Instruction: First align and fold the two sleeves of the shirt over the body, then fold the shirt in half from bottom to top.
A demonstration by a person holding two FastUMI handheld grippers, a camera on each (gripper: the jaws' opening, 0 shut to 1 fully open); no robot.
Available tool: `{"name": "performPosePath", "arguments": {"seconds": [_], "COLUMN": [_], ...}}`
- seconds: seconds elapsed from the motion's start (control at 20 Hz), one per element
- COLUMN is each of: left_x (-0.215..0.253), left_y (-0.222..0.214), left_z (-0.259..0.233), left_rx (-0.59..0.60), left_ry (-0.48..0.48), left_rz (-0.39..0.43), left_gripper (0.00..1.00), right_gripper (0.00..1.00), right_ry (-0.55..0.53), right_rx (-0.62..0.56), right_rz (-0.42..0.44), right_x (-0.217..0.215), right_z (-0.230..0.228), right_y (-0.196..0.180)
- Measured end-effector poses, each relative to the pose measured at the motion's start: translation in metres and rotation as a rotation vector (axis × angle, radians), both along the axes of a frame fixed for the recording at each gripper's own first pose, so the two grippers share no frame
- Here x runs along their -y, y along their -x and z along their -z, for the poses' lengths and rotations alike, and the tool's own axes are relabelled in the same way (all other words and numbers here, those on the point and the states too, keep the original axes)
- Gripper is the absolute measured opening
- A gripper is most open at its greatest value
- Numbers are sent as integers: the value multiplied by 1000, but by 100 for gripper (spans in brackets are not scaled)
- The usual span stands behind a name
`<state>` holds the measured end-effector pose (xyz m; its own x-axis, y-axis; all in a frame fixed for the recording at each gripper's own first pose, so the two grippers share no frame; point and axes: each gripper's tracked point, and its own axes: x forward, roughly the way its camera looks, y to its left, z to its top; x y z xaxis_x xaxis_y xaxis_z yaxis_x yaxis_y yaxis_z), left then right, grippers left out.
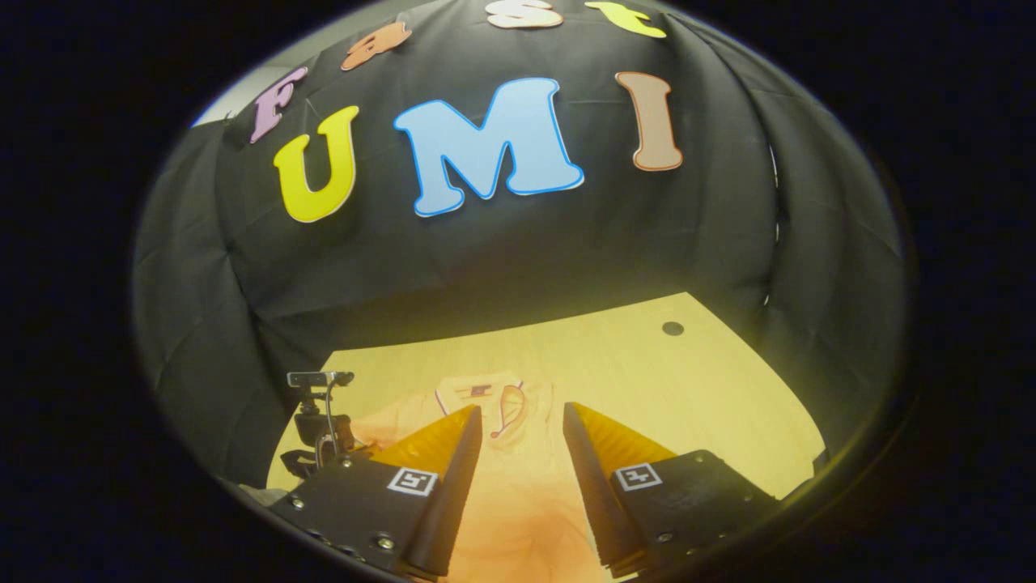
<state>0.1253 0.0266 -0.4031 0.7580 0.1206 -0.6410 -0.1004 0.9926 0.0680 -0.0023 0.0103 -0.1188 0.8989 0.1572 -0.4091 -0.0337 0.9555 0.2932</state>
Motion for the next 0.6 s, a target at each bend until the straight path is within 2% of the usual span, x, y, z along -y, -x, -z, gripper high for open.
{"name": "performPosePath", "arguments": {"seconds": [0.1,0.15,0.2,0.45,0.6], "left_x": [16,25,38,124,164], "left_y": [-6,-10,-14,-26,-22], "left_z": [-14,-22,-31,-64,-66], "left_rx": [31,48,67,143,138], "left_ry": [-19,-32,-46,-70,-72], "left_rz": [43,72,105,300,366], "left_gripper": [12,12,12,12,12], "right_gripper": [65,58,65,65,65], "right_ry": [-4,-6,-8,-19,-41], "right_rx": [-9,-11,-12,-36,-48], "right_rz": [9,16,22,52,75], "right_x": [4,6,8,22,30], "right_z": [3,3,4,15,18], "right_y": [2,2,3,11,15]}}
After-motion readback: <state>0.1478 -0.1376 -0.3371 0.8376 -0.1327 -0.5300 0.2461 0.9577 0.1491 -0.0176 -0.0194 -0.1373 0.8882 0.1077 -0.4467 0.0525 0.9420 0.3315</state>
